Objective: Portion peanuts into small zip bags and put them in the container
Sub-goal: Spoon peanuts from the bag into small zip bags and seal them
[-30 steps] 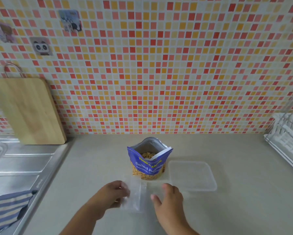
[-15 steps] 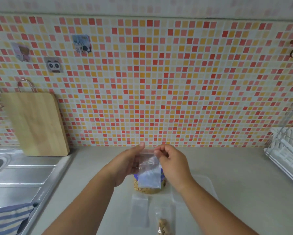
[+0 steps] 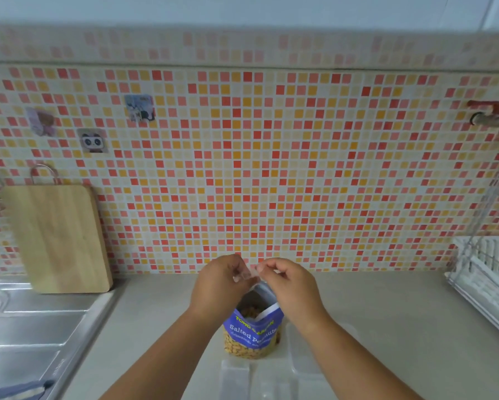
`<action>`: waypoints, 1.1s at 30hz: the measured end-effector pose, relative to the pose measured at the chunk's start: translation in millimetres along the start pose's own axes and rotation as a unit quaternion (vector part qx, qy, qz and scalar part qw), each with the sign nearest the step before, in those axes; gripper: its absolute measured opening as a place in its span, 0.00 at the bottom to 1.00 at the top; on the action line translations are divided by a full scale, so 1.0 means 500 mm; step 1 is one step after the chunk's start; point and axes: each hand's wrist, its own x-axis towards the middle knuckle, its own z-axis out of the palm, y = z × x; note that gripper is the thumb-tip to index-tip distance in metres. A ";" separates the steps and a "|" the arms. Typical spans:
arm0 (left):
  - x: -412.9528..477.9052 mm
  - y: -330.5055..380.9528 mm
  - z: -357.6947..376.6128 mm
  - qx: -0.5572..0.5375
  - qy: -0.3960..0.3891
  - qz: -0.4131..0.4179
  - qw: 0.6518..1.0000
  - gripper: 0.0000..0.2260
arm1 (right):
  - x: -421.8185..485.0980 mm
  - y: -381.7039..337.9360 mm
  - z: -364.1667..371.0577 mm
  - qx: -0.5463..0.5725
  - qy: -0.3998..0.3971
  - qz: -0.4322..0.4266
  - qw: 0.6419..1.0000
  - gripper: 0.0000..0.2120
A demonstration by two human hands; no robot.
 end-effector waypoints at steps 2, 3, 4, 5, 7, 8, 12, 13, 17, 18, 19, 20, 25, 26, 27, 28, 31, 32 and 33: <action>-0.004 -0.005 0.006 0.092 0.010 0.053 0.994 0.11 | 0.004 -0.002 0.003 -0.021 -0.015 0.030 0.999 0.08; -0.006 -0.007 0.008 0.132 0.019 0.078 0.988 0.08 | 0.006 -0.002 0.002 -0.024 -0.016 0.045 0.999 0.09; -0.008 -0.009 0.009 0.161 0.029 0.104 0.981 0.07 | 0.008 -0.002 0.000 -0.024 -0.016 0.058 0.998 0.10; -0.008 -0.012 0.009 0.181 0.035 0.126 0.975 0.07 | 0.009 -0.003 -0.002 -0.025 -0.019 0.071 0.997 0.11; -0.008 -0.017 0.009 0.207 0.048 0.160 0.964 0.10 | 0.011 -0.008 -0.004 -0.030 -0.041 0.095 0.994 0.10; -0.008 -0.019 0.010 0.221 0.057 0.174 0.958 0.11 | 0.011 -0.011 -0.005 -0.028 -0.057 0.107 0.992 0.09; -0.010 -0.010 0.012 0.159 -0.008 0.125 0.979 0.15 | 0.017 -0.015 -0.008 -0.030 -0.081 0.116 0.989 0.11; -0.010 -0.008 0.009 0.126 -0.040 0.101 0.986 0.21 | 0.019 -0.015 -0.010 -0.037 -0.080 0.106 0.990 0.13; -0.007 -0.005 -0.010 0.085 -0.128 0.061 0.986 0.35 | 0.019 -0.013 -0.017 -0.070 -0.114 0.061 0.989 0.18; -0.005 -0.008 -0.012 0.090 -0.130 0.069 0.985 0.32 | 0.019 -0.011 -0.017 -0.075 -0.124 0.050 0.988 0.18; -0.004 -0.012 -0.013 0.094 -0.127 0.079 0.984 0.28 | 0.019 -0.011 -0.016 -0.080 -0.135 0.042 0.987 0.18; -0.003 -0.015 -0.015 0.093 -0.122 0.085 0.984 0.24 | 0.019 -0.010 -0.014 -0.084 -0.145 0.037 0.985 0.18; 0.000 -0.041 -0.028 0.064 -0.118 0.043 0.990 0.20 | 0.032 -0.003 -0.017 -0.051 -0.091 0.027 0.994 0.14; 0.000 -0.048 -0.030 0.059 -0.117 0.024 0.991 0.21 | 0.038 0.005 -0.018 -0.106 -0.073 0.011 0.992 0.14; 0.000 -0.056 -0.031 0.050 -0.116 0.008 0.992 0.21 | 0.044 0.014 -0.018 -0.212 -0.080 -0.016 0.974 0.13; -0.001 -0.060 -0.031 0.042 -0.116 -0.005 0.992 0.21 | 0.048 0.023 -0.014 -0.331 -0.111 -0.037 0.936 0.12; -0.001 -0.071 -0.026 0.043 -0.119 -0.033 0.991 0.18 | 0.048 0.044 0.011 -0.546 -0.205 -0.023 0.812 0.14; -0.002 -0.075 -0.024 0.045 -0.122 -0.041 0.991 0.18 | 0.047 0.046 0.018 -0.564 -0.215 -0.003 0.797 0.16; -0.002 -0.079 -0.021 0.048 -0.125 -0.050 0.990 0.18 | 0.049 0.048 0.025 -0.571 -0.216 0.011 0.792 0.18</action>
